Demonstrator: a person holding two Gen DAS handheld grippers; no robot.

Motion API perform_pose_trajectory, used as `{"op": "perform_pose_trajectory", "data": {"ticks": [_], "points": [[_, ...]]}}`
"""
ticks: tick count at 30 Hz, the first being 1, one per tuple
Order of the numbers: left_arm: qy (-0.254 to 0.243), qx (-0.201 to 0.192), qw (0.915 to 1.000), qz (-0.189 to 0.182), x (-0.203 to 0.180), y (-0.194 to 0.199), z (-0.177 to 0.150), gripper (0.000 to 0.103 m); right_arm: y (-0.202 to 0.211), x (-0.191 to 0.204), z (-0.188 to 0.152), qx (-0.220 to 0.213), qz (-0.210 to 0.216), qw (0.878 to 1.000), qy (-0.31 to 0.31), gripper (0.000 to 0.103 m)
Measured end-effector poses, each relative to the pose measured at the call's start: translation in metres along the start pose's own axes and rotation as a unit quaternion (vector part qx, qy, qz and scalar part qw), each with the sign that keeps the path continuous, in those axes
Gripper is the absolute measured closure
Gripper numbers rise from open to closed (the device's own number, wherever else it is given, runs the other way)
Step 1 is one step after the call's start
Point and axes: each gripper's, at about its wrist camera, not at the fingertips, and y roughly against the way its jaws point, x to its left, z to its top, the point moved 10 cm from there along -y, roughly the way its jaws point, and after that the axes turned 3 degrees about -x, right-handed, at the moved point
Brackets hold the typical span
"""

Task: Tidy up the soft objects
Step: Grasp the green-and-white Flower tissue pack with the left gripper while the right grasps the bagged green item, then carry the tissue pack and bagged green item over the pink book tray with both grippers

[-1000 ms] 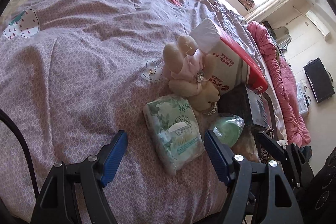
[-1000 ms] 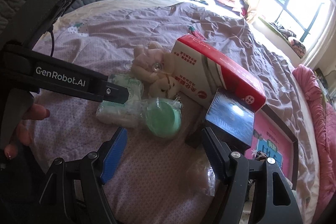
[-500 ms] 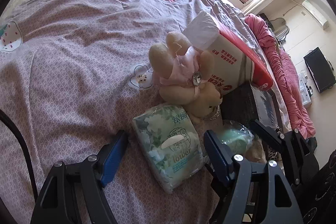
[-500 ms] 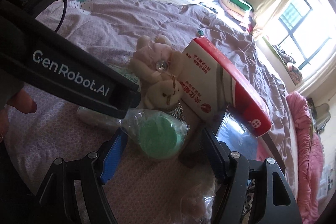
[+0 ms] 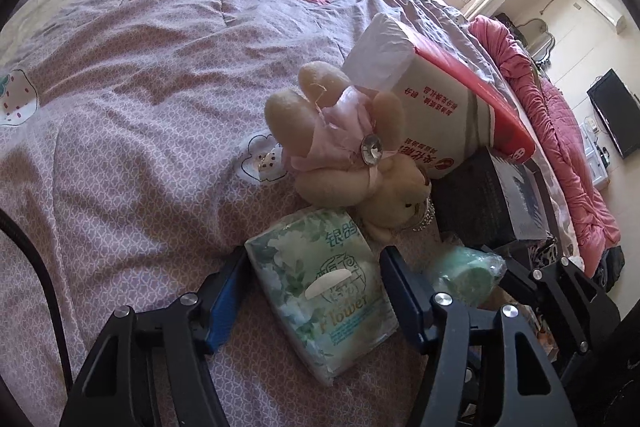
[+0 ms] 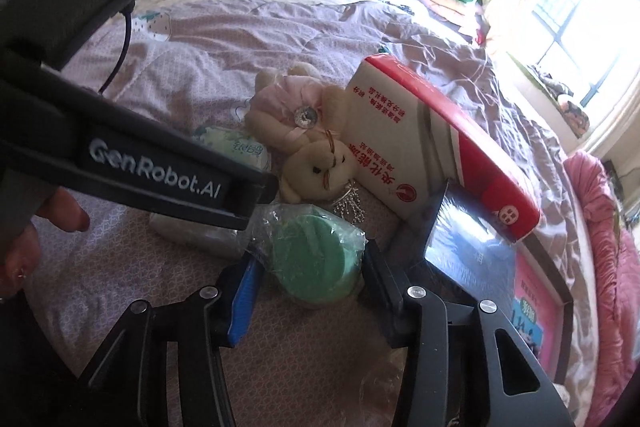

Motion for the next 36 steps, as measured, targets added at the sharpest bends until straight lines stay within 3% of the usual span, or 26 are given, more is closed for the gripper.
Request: {"op": "perform_pose_trajectory", "data": {"ticks": [8,21,36], "points": [[-0.028,-0.001,0.9996,0.008,0.001,0.005,-0.008,0.051,0.033,-0.013,-0.009,-0.019,0.034,0.994,-0.098,0.053],[-0.047,0.004,0.9989,-0.003,-0.010,0.032,-0.036,0.056,0.069,-0.033,-0.020,-0.046,0.072,0.975,-0.207,0.053],[-0.107,-0.045,0.9931,-0.009,-0.071,0.084,-0.049,0.057,0.120,-0.054,-0.024,-0.087,0.064,0.963,-0.248,0.053]]}}
